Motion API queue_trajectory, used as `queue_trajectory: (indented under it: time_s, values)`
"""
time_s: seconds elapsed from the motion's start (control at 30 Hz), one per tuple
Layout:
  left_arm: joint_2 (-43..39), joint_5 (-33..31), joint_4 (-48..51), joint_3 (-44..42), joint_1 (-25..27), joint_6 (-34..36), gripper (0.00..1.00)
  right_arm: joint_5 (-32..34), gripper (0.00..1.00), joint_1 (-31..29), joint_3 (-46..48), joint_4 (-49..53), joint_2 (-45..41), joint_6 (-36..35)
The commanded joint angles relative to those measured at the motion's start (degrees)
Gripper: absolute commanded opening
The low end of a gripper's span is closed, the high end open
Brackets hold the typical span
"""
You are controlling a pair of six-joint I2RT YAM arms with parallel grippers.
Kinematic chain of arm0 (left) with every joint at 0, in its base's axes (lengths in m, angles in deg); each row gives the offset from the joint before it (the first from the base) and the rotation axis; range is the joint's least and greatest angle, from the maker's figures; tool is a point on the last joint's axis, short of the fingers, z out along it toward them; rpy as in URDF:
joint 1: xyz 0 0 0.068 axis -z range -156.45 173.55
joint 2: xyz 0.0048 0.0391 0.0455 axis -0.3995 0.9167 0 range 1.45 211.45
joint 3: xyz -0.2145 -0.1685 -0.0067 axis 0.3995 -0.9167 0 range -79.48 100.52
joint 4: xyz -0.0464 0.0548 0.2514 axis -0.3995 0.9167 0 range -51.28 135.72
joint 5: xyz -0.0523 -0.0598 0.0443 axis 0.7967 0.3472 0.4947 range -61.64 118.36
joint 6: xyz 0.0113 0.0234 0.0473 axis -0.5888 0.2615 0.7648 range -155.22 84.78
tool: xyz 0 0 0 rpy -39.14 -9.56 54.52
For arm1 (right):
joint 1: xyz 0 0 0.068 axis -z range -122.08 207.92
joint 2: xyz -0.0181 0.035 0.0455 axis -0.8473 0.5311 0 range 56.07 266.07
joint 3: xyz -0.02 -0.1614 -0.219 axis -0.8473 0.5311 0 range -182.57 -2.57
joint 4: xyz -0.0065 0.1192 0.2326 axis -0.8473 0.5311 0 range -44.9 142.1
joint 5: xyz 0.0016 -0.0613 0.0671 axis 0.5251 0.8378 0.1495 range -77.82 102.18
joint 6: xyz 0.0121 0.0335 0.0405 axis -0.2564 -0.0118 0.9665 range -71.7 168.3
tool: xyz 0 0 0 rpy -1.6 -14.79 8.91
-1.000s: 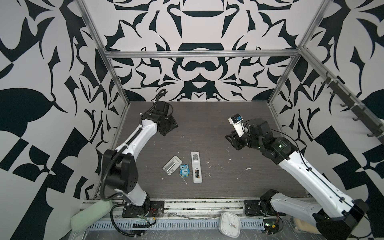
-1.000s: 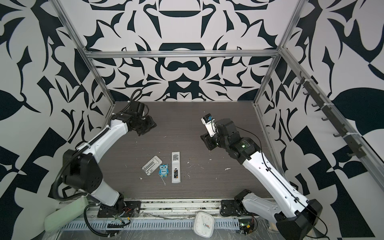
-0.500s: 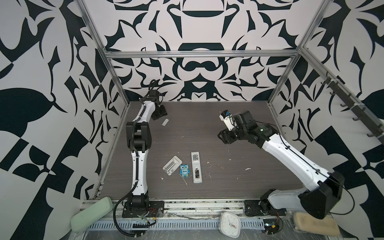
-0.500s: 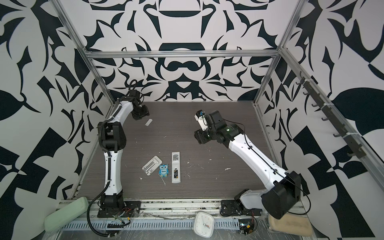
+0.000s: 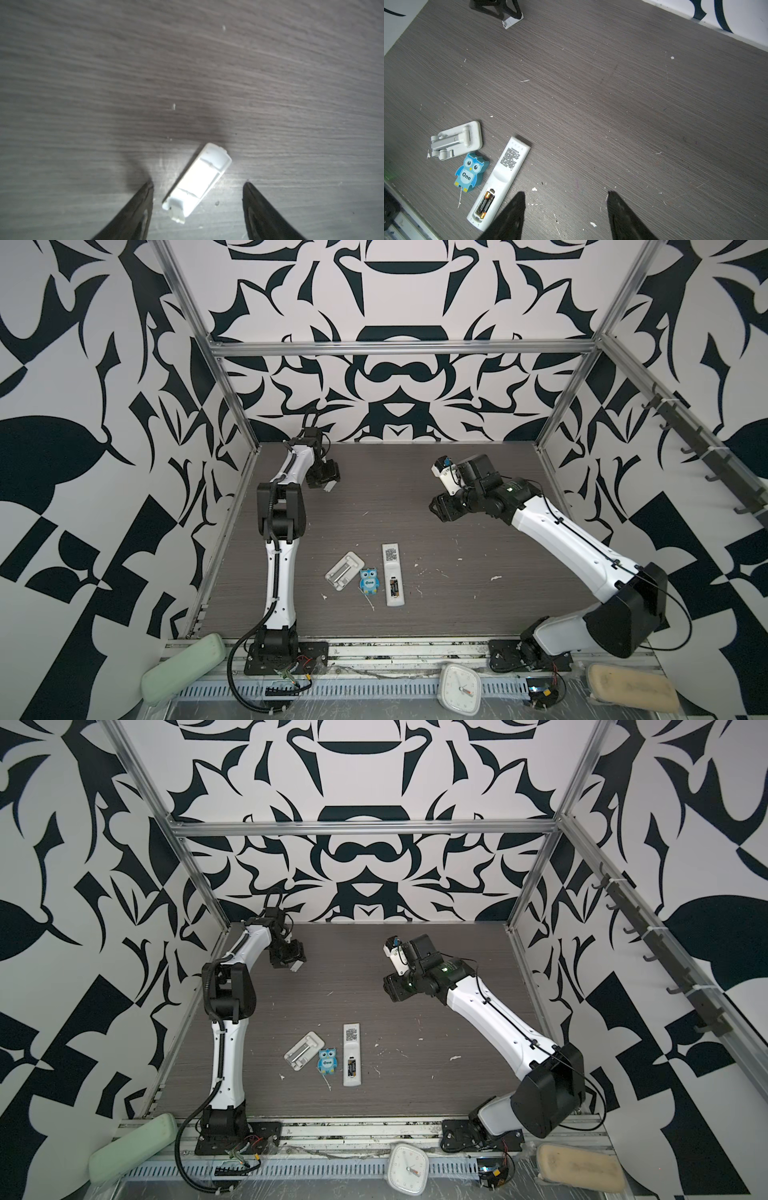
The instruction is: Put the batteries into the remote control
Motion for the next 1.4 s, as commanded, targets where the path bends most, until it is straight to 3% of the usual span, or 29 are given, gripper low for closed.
queue_trajectory:
  time_s: [0.0, 0.23, 0.43, 0.6, 0.83, 1.1, 1.37]
  values:
    - [-0.21, -2.24, 4.63, -3.22, 0.94, 1.41, 0.65, 0.41, 0.66, 0.37, -1.48, -0.49, -1.76, -0.61]
    - [-0.34, -11.12, 5.94, -4.61, 3.85, 3.53, 0.54, 0.72, 0.66, 0.51, -1.20, -0.47, -2.17, -0.69]
    - [-0.73, -13.15, 6.12, -5.03, 4.38, 4.04, 0.43, 0.68, 0.66, 0.51, -1.21, -0.48, -2.23, -0.66]
    - [-0.51, -14.01, 6.21, -5.45, 4.68, 4.55, 0.42, 0.60, 0.66, 0.51, -0.78, -0.85, -2.35, -0.35]
    - [-0.49, -15.66, 6.87, -5.55, 5.74, 4.86, 0.29, 0.74, 0.66, 0.55, -0.27, -1.04, -2.93, -0.18]
    - [-0.88, -15.87, 7.47, -4.71, 6.62, 5.18, 0.21, 0.91, 0.66, 0.51, 0.02, -1.39, -3.45, -0.19]
    - [-5.42, -11.58, 7.65, -6.60, 6.80, 3.03, 0.17, 0.58, 0.65, 0.59, 1.31, -2.52, -4.81, -0.23]
